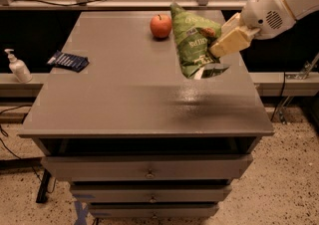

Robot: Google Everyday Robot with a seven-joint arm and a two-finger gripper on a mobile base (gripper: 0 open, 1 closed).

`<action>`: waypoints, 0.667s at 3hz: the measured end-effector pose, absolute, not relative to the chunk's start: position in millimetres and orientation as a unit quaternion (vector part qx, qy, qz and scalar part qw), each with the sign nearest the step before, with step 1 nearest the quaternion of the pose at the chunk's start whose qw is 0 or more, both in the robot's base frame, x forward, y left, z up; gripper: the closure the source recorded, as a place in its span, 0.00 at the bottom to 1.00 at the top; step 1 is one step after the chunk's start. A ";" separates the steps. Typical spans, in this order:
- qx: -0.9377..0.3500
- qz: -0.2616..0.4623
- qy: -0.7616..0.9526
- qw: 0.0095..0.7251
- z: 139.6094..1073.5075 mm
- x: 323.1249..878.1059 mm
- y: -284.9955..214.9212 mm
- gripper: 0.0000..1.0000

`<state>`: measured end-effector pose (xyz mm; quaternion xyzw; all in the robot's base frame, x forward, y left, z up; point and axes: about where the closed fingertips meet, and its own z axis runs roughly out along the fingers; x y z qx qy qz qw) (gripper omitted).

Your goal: Move green jalapeno chip bag near rxbar blueberry

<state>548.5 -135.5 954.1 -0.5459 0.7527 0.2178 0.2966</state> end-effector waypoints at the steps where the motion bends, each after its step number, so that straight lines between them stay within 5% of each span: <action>1: -0.519 0.239 0.753 0.327 962.2 567.6 -117.1 1.00; 2: -0.488 0.260 0.747 0.368 973.8 605.7 -74.1 1.00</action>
Offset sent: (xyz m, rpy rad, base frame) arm 0.1089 0.1124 0.0388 0.2994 -0.0917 -0.1557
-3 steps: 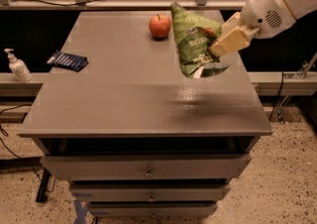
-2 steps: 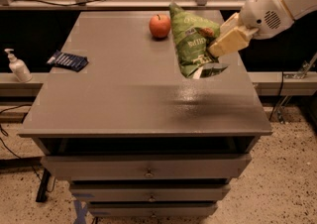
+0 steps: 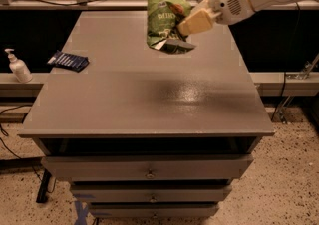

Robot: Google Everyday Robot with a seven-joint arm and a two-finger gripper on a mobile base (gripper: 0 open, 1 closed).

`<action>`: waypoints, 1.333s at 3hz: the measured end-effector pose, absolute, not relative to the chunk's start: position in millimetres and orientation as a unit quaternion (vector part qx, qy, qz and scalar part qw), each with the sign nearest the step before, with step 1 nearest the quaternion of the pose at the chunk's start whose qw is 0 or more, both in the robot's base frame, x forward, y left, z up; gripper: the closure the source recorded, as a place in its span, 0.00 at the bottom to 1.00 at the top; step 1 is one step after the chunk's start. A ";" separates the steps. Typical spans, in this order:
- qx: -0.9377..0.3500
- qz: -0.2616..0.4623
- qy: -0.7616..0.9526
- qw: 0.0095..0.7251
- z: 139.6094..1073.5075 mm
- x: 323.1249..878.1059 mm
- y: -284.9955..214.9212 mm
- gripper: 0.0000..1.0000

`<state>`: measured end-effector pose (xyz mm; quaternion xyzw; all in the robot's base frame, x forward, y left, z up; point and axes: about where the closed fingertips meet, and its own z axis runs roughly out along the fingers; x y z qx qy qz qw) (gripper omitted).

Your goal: Move green jalapeno chip bag near rxbar blueberry

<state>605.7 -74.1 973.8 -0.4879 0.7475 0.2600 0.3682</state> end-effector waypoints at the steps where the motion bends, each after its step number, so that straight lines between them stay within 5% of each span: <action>1: -0.464 0.271 0.748 0.389 976.1 641.7 -33.9 1.00; 4: -0.442 0.285 0.772 0.357 900.6 693.1 72.3 1.00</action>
Offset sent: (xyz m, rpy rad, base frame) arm 0.0942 0.1371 -0.0443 0.0747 0.0161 -0.0589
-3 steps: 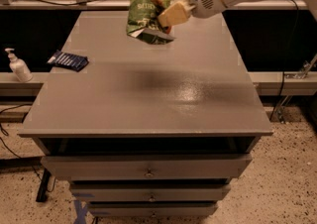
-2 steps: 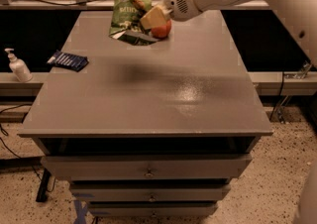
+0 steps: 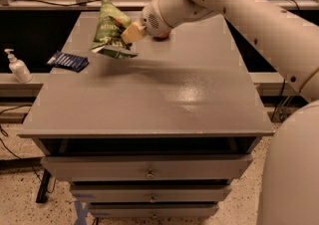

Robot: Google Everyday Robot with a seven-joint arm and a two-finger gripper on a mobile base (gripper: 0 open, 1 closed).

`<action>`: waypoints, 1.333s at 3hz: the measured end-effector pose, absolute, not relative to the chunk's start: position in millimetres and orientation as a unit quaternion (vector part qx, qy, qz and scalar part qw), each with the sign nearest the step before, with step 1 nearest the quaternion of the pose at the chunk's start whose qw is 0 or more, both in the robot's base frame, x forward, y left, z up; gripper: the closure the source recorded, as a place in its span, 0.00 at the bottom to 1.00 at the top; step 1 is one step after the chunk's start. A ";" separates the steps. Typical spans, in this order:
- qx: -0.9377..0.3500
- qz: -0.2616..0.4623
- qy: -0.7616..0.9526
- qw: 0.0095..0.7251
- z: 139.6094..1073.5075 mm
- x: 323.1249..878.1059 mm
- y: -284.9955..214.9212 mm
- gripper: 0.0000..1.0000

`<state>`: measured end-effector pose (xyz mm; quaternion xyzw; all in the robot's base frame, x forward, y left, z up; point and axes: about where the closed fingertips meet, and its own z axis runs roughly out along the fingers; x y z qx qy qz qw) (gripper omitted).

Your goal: Move green jalapeno chip bag near rxbar blueberry

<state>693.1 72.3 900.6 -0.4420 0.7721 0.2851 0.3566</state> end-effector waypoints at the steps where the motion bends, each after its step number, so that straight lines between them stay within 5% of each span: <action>1: -0.434 0.283 0.786 0.337 881.2 698.0 97.1 1.00; 2: -0.428 0.277 0.800 0.317 861.1 701.2 113.8 1.00; 4: -0.426 0.260 0.818 0.287 832.7 704.8 119.4 0.59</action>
Offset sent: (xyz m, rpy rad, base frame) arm 0.0130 0.0564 -0.0604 -0.0927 0.1244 -0.0526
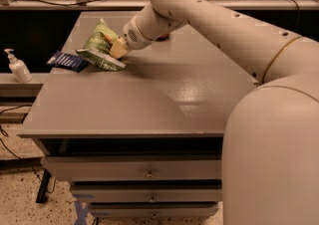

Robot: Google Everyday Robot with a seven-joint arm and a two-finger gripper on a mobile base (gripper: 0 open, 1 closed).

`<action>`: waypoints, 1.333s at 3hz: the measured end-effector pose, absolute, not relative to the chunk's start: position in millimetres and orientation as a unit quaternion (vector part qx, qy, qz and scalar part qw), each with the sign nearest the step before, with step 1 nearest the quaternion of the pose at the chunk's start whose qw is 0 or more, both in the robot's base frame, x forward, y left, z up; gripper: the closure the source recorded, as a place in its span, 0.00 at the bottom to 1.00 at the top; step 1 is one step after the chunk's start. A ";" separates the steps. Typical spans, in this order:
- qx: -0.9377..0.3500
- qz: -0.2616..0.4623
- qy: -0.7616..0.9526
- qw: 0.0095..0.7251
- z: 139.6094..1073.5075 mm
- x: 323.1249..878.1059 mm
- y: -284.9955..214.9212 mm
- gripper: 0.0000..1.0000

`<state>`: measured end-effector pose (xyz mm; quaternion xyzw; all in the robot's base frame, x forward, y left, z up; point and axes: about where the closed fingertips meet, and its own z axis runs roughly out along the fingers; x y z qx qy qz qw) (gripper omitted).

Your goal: Move green jalapeno chip bag near rxbar blueberry

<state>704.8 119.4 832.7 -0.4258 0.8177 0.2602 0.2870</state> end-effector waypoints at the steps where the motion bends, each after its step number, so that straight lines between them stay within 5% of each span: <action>1: -0.426 0.256 0.821 0.281 827.1 706.2 113.8 0.36; 3: -0.430 0.257 0.819 0.280 829.9 707.4 110.2 0.00; 4: -0.430 0.257 0.819 0.281 829.9 707.4 110.2 0.00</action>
Offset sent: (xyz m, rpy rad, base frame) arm 0.0058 -0.0181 0.0016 -0.0147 -0.0030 -0.0060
